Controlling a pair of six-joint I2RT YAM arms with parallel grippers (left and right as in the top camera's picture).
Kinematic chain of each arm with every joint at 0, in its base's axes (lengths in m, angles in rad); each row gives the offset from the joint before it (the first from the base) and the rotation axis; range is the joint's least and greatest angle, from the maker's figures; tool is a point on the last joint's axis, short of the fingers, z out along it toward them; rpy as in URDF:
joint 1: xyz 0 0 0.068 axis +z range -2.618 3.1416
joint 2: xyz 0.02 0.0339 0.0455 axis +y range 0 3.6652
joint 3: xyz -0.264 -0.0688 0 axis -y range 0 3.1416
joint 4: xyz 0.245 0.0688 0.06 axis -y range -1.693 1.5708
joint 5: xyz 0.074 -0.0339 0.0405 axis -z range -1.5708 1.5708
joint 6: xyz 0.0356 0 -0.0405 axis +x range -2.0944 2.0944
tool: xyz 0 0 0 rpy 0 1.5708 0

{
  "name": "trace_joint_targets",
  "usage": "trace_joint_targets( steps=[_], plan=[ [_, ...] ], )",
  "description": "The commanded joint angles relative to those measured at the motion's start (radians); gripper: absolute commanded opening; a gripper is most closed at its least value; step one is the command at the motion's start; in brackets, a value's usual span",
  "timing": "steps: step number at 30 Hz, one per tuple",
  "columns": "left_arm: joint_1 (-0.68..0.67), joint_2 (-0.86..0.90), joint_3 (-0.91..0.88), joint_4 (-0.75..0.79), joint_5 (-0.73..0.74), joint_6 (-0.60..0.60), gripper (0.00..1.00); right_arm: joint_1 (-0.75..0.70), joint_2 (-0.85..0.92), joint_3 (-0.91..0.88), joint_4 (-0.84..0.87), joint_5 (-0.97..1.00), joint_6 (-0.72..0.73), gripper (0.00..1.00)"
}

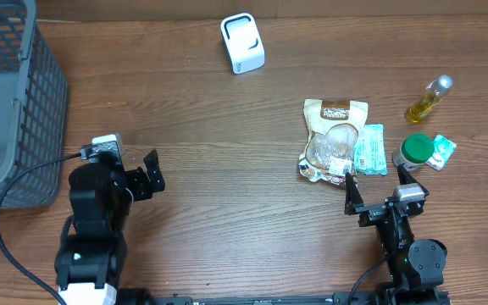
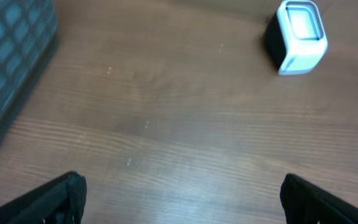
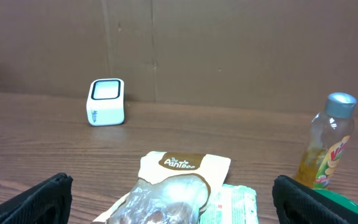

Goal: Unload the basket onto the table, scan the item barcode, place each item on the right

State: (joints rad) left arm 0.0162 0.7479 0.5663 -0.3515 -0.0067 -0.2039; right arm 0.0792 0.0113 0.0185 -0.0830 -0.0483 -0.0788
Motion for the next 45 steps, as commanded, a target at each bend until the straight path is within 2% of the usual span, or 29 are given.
trace_joint_targets(
  steps=[1, 12, 17, 27, 34, 41, 45],
  plan=[
    [-0.004, -0.064, -0.089, 0.117, 0.058, -0.006, 1.0, -0.005, -0.008, -0.011, 0.002, -0.002, -0.001, 1.0],
    [-0.004, -0.223, -0.341, 0.442, 0.079, -0.002, 0.99, -0.005, -0.008, -0.011, 0.002, -0.002, -0.001, 1.0],
    [-0.004, -0.266, -0.415, 0.516, 0.079, -0.002, 1.0, -0.005, -0.008, -0.011, 0.002, -0.002, -0.001, 1.0],
    [-0.004, -0.381, -0.555, 0.565, 0.079, -0.002, 1.0, -0.005, -0.008, -0.011, 0.002, -0.002, -0.001, 1.0],
    [-0.004, -0.456, -0.562, 0.488, 0.077, 0.011, 1.0, -0.005, -0.008, -0.011, 0.002, -0.002, -0.001, 1.0],
    [-0.004, -0.647, -0.562, 0.291, 0.074, 0.056, 1.0, -0.005, -0.008, -0.011, 0.002, -0.002, -0.001, 1.0],
    [-0.003, -0.707, -0.562, 0.278, 0.074, 0.105, 1.0, -0.005, -0.008, -0.011, 0.002, -0.002, -0.001, 1.0]
  ],
)
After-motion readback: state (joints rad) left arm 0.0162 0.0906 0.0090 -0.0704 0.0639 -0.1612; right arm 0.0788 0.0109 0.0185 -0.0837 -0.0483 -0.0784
